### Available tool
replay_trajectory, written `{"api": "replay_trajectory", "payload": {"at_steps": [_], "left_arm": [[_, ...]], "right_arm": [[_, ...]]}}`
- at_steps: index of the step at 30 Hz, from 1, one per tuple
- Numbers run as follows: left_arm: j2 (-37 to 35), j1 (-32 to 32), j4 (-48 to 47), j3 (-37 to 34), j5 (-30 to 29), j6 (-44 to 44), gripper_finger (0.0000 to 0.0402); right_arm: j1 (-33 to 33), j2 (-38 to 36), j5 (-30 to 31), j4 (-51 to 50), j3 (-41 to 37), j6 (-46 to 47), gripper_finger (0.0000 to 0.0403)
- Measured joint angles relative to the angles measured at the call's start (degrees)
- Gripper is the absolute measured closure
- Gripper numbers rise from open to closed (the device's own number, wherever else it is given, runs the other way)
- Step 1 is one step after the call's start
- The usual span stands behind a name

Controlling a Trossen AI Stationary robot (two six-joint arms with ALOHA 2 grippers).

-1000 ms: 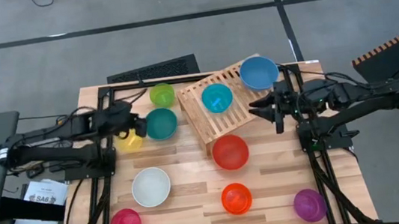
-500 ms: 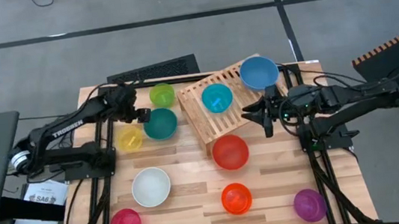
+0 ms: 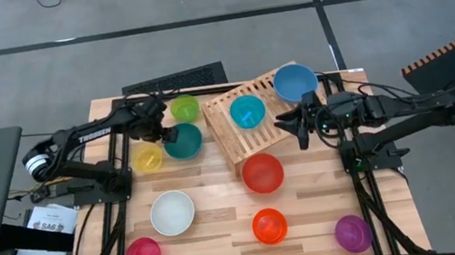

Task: Place and stack bowls onto a shelf
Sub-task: Stack the large green bowl on top of the large blue bowl on the shelf

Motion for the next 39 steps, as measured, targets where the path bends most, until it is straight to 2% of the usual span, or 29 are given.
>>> {"api": "replay_trajectory", "payload": {"at_steps": [2,6,7,11,16,20,23,28,35,39], "left_arm": [[0.4,0.0,0.3,0.0,0.7,0.0,0.0255],[0.0,0.0,0.5,0.0,2.0,0.9,0.0366],[-0.8,0.0,0.5,0.0,2.7,1.0,0.0383],[-6.4,0.0,0.0,0.0,4.1,0.7,0.0398],[-17.9,-0.9,-0.8,0.7,5.7,-2.1,0.0400],[-25.9,-3.4,-3.0,5.9,5.4,-4.2,0.0401],[-28.0,-6.0,-3.6,12.6,2.6,-5.0,0.0401],[-22.7,-8.8,-4.9,26.9,-3.4,-1.2,0.0401],[-4.5,-9.1,-4.7,44.7,-2.9,7.7,0.0401],[7.0,-9.5,-0.2,52.7,-1.1,10.9,0.0401]], "right_arm": [[-0.4,0.0,0.0,0.0,0.0,0.0,0.0246],[-0.7,0.0,0.0,1.1,0.0,0.3,0.0246],[-0.7,0.0,-0.1,2.0,0.0,0.5,0.0246],[-0.6,0.5,-0.2,8.3,0.0,3.2,0.0246],[0.1,2.2,-0.4,12.2,2.0,3.3,0.0246],[0.4,5.7,-0.6,9.4,6.5,0.4,0.0246],[0.3,8.1,-0.6,7.0,10.7,-4.3,0.0246],[-0.5,9.1,-0.6,2.4,17.3,-9.5,0.0246],[-0.5,7.2,-0.6,2.9,20.7,-13.7,0.0246],[-0.5,6.2,-0.5,3.1,20.8,-13.8,0.0246]]}}
